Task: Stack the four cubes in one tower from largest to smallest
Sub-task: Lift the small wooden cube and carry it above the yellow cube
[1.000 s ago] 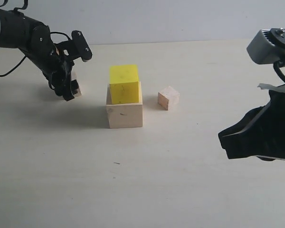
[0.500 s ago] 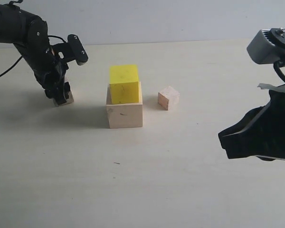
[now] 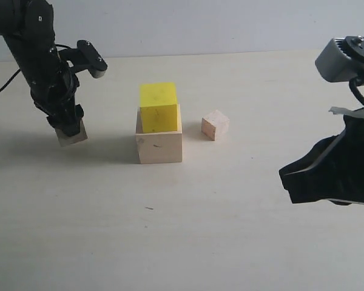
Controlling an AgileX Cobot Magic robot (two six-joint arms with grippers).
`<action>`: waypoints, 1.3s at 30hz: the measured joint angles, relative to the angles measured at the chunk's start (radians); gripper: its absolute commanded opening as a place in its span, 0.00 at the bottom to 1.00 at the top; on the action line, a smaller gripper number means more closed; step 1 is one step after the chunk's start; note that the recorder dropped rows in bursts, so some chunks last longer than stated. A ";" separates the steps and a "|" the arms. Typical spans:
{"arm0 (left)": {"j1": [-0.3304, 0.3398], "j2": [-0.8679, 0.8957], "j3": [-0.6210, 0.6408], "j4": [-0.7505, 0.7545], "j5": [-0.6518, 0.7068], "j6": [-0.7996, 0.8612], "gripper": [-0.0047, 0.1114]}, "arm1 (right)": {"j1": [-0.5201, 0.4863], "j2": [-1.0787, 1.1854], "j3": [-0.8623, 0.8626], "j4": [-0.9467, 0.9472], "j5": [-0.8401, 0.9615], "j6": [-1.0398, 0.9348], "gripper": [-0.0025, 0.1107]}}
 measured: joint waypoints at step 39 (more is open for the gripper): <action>-0.143 -0.357 -0.076 -0.305 0.257 -0.809 0.04 | 0.000 0.000 0.007 -0.021 0.028 -0.022 0.02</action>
